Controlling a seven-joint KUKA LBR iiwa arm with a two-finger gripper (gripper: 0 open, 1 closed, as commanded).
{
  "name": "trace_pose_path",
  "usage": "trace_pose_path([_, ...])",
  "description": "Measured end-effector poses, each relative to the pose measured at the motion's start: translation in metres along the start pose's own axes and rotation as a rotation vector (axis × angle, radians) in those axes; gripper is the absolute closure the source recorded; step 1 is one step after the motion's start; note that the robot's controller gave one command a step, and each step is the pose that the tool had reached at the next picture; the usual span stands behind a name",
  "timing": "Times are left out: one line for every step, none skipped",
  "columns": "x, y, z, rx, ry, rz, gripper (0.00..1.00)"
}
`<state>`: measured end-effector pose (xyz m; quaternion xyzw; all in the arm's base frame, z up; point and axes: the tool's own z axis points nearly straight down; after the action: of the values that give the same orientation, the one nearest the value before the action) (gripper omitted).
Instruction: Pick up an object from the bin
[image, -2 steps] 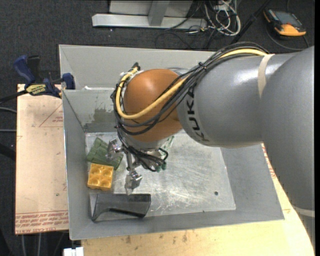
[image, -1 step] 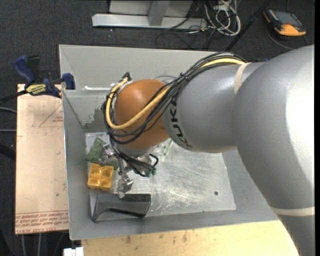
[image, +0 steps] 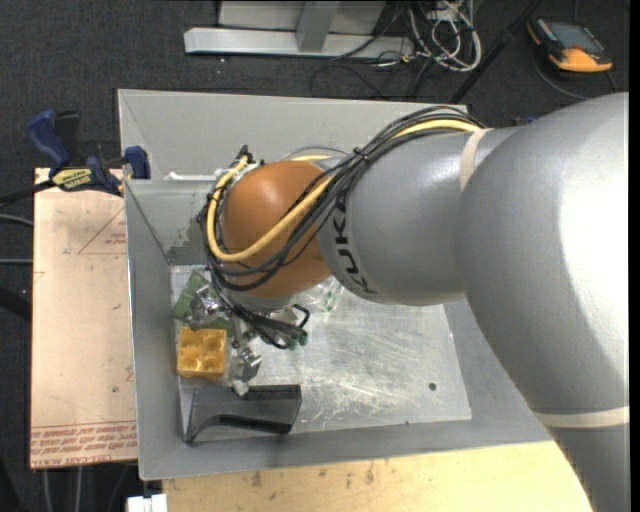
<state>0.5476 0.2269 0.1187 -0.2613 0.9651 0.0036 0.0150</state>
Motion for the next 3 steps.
trace_pose_path([0.0051,-0.001,0.0076,0.0,0.015,-0.026,1.0])
trace_pose_path([0.0024,-0.0035,0.0083,0.005,-0.003,-0.024,0.0])
trace_pose_path([0.0025,-0.0034,0.0083,0.005,-0.002,-0.025,0.0])
